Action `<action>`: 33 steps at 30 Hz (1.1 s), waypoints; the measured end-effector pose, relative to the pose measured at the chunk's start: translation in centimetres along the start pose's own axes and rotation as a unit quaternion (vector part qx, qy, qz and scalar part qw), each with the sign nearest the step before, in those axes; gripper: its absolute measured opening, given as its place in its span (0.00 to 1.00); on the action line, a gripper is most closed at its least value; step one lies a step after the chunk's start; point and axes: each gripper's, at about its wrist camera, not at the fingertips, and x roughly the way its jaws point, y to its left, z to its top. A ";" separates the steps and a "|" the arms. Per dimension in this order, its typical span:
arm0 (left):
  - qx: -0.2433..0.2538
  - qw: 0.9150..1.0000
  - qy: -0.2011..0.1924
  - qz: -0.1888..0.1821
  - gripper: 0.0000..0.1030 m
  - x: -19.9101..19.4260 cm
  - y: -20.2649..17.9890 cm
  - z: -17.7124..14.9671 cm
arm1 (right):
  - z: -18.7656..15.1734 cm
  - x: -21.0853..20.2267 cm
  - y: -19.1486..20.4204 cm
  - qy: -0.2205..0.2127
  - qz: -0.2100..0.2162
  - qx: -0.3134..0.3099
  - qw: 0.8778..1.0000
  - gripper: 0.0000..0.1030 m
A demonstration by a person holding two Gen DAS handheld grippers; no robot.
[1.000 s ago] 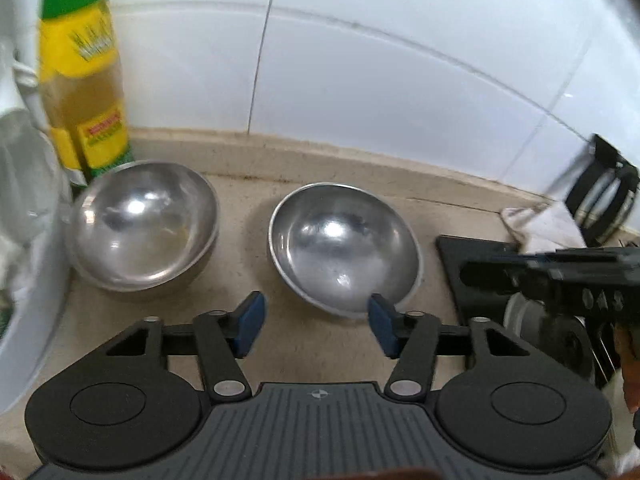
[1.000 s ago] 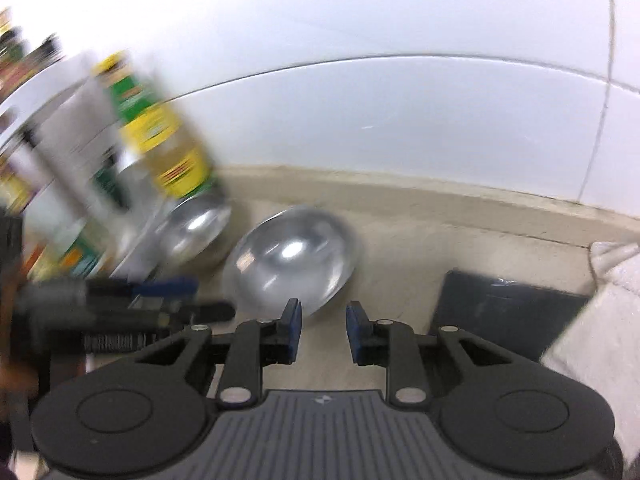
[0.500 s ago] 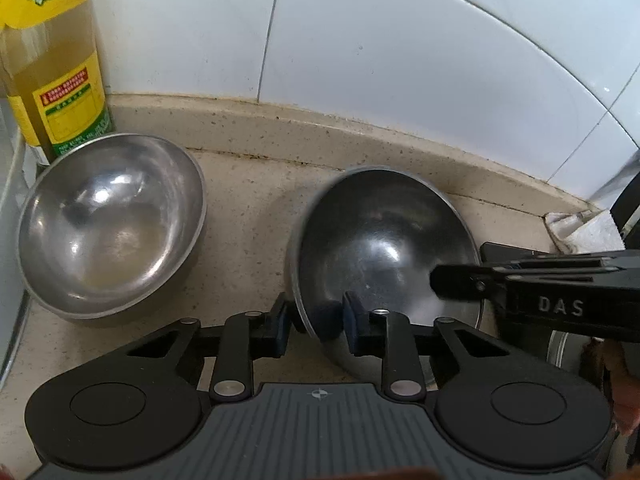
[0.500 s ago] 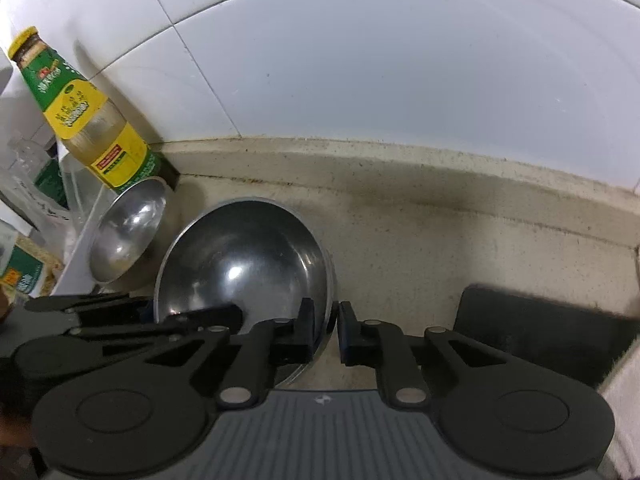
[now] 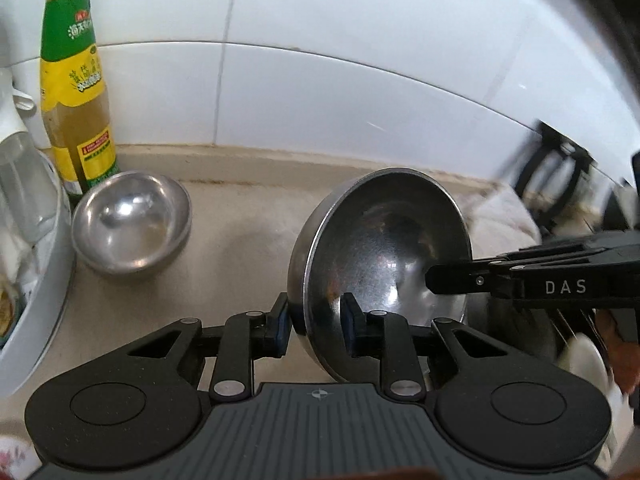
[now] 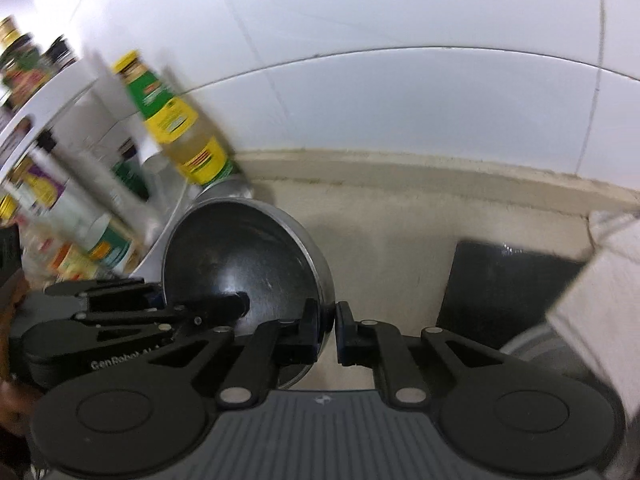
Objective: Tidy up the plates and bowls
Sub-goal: 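Carry the steel bowl beside the bottle rack and open both grippers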
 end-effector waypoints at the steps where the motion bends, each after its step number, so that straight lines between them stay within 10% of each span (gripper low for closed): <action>1: 0.005 1.000 0.003 -0.003 0.31 -0.5 -0.3 -0.4 | -0.7 -0.5 0.3 0.006 -0.001 -0.002 1.000 0.10; 15: 0.020 0.999 0.038 -0.001 0.49 -1.8 1.1 -5.0 | -5.8 0.1 3.1 0.081 -0.055 -0.028 0.995 0.15; 27: -0.100 0.994 -0.033 0.030 0.56 -2.6 7.1 -0.5 | 2.9 4.5 2.8 0.029 -0.021 -0.054 0.998 0.15; 33: -0.202 0.975 -0.045 0.081 0.56 0.8 10.7 1.2 | 7.5 11.7 5.0 0.035 0.017 -0.075 0.996 0.17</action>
